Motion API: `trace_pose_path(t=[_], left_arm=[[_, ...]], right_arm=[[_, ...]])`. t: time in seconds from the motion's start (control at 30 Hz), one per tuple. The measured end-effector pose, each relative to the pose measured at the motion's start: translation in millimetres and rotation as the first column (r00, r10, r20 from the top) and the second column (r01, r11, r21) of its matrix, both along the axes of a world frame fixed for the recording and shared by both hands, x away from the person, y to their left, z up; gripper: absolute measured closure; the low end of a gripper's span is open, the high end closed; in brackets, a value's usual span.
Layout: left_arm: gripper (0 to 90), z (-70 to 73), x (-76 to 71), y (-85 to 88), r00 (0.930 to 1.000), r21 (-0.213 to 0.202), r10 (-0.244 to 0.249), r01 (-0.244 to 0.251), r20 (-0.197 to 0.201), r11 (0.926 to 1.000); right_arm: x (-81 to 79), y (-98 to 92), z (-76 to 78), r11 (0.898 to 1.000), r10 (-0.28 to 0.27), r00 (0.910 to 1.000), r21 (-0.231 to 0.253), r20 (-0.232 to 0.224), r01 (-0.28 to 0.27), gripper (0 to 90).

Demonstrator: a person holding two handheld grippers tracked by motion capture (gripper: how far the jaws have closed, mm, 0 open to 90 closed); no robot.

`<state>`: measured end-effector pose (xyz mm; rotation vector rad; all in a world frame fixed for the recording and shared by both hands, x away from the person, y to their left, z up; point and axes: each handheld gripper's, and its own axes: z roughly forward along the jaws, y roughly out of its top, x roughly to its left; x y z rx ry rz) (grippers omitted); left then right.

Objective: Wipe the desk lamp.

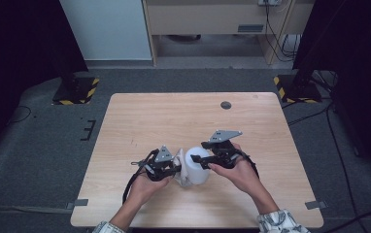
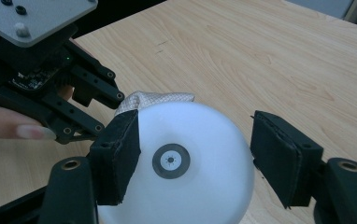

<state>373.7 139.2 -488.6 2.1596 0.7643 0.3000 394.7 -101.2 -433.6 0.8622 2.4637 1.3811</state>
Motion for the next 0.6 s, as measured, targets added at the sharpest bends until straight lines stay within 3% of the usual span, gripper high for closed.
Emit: trace_pose_path(t=[0.17, 0.33, 0.43, 0.6], left_arm=[[73.7, 23.6, -3.9, 6.5, 0.9969, -0.108, 0.039, -0.031, 0.069, 0.9936], [73.6, 22.7, -3.5, 5.9, 0.9972, -0.092, 0.035, -0.028, 0.067, 0.9953], [73.5, 16.1, -1.9, 5.8, 0.9981, -0.068, 0.034, -0.030, 0.051, 0.9972], [73.5, 16.7, -1.8, 6.8, 0.9980, -0.066, 0.033, -0.029, 0.055, 0.9974]], right_arm=[[0.7, 0.3, -0.7, 1.000, 0.005, 1.0000, 0.006, -0.001, -0.005, 33.4], [0.6, 0.7, -1.2, 1.000, 0.008, 1.0000, 0.011, -0.003, -0.008, 30.7], [-2.7, 1.0, 2.1, 0.999, 0.010, 0.9999, 0.032, 0.014, -0.010, 19.6], [-9.0, -0.5, 4.8, 1.000, 0.007, 0.9990, 0.024, 0.045, -0.009, 11.8]])
